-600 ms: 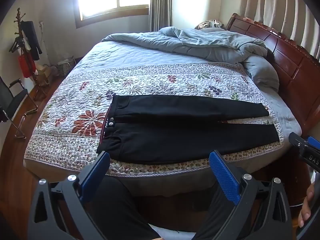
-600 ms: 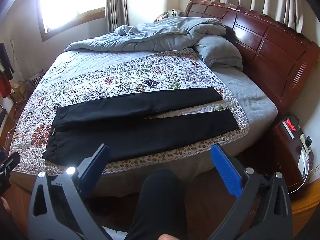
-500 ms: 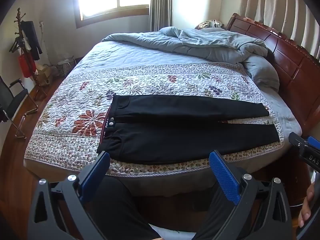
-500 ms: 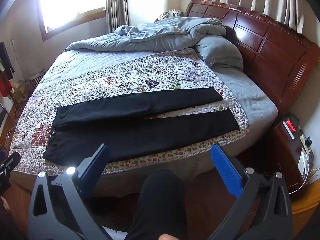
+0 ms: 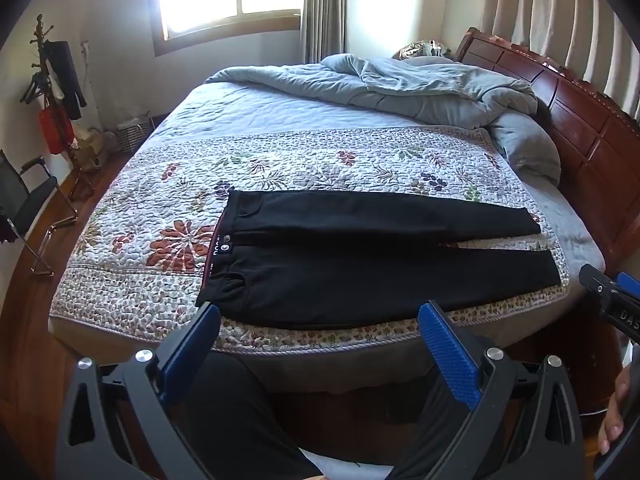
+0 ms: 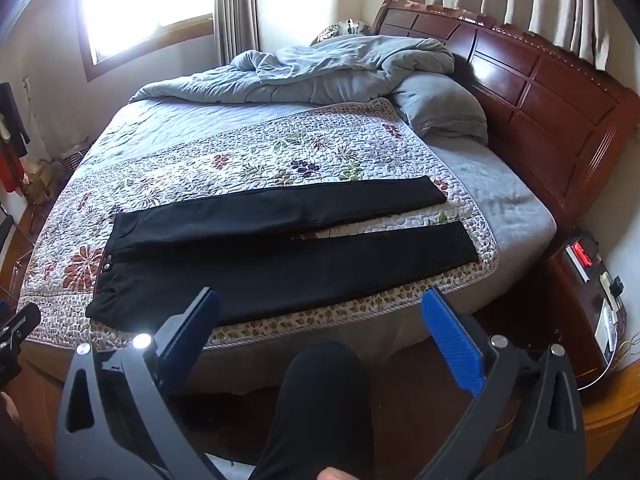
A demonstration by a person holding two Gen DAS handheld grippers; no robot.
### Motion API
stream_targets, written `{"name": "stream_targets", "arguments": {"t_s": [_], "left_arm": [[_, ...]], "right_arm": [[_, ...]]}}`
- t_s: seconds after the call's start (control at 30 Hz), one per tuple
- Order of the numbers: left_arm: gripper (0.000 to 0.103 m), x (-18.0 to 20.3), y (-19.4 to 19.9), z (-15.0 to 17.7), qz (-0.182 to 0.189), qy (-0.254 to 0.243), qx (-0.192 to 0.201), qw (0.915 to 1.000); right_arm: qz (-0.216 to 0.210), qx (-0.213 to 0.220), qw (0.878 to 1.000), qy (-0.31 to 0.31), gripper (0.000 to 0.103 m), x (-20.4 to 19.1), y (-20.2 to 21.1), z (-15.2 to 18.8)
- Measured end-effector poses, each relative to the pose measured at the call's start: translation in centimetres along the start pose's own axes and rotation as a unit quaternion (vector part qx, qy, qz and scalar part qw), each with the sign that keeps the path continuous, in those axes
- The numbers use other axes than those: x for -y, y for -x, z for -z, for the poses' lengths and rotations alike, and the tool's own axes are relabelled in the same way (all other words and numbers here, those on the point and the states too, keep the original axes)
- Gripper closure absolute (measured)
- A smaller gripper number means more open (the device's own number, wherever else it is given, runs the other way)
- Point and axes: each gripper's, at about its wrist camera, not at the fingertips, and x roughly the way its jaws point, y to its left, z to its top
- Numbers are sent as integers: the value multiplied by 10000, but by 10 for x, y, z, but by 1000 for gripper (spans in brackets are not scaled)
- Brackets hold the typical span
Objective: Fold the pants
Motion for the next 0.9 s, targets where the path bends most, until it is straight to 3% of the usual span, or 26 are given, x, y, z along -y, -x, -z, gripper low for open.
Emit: {"name": "stream_targets", "arguments": {"t_s": [0.9], "left_arm": [[4, 6, 0, -3, -63, 42, -20, 10000]], "right_arm": [[-31, -45, 10000, 4, 3, 2, -3, 4]]}}
